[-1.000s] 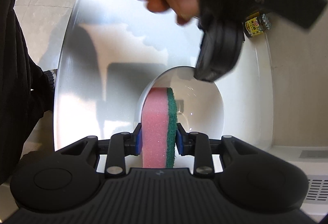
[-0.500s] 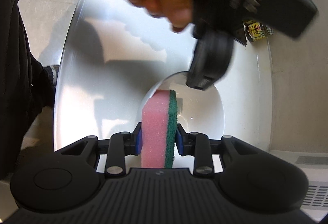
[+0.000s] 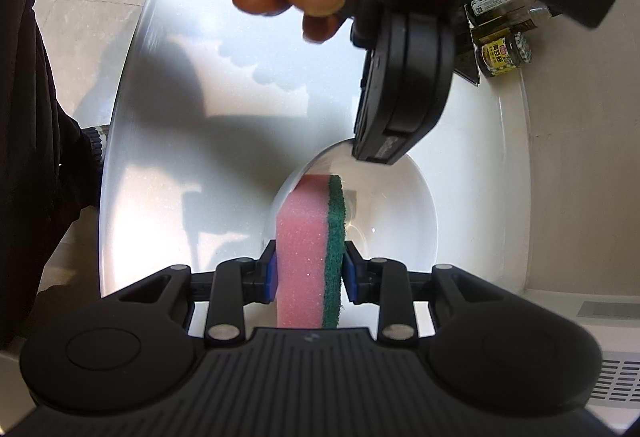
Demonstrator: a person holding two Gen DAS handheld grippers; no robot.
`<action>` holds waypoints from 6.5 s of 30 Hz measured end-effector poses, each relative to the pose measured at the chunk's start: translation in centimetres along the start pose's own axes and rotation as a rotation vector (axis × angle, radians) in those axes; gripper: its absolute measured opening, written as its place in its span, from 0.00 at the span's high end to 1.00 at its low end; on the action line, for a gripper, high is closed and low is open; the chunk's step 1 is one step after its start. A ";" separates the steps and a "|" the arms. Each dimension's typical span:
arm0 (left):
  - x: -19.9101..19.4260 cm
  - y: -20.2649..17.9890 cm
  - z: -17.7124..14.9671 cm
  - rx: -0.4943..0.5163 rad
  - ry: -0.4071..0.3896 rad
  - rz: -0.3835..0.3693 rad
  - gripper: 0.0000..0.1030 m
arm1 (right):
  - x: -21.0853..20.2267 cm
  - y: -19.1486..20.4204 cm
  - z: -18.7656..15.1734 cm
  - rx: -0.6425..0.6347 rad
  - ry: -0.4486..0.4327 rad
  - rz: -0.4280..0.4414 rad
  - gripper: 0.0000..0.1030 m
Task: Clean bowl
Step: 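Keep holding the bowl rim with the left gripper while the right gripper scrubs the bowl interior, then hold the bowl with the left gripper while the right gripper continues scrubbing inside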
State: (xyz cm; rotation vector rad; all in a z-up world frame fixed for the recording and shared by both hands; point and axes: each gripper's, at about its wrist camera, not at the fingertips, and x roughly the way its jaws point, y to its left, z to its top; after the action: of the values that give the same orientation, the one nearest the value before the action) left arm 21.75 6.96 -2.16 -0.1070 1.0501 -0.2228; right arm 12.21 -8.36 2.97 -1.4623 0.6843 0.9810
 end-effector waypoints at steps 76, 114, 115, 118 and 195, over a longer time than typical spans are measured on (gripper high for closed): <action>2.3 -1.3 3.4 0.208 0.096 0.083 0.92 | -1.1 0.5 2.4 -0.046 -0.019 -0.008 0.73; 3.1 -0.6 4.2 0.108 0.091 0.087 0.91 | 0.2 1.5 2.5 -0.013 -0.039 0.014 0.73; 2.8 -0.3 3.9 0.082 0.092 0.085 0.91 | 0.2 1.3 2.3 -0.010 -0.039 0.020 0.74; 1.5 0.7 2.7 0.013 0.091 0.065 0.84 | 0.6 1.4 2.3 0.002 -0.039 0.026 0.74; 0.1 0.1 3.3 0.128 0.055 0.107 0.90 | -0.5 3.5 2.7 -0.111 -0.007 -0.032 0.74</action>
State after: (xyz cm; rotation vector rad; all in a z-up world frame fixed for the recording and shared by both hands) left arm 24.66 7.00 -0.62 0.0708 1.0906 -0.1960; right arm 8.44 -6.31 1.82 -1.5614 0.6075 1.0121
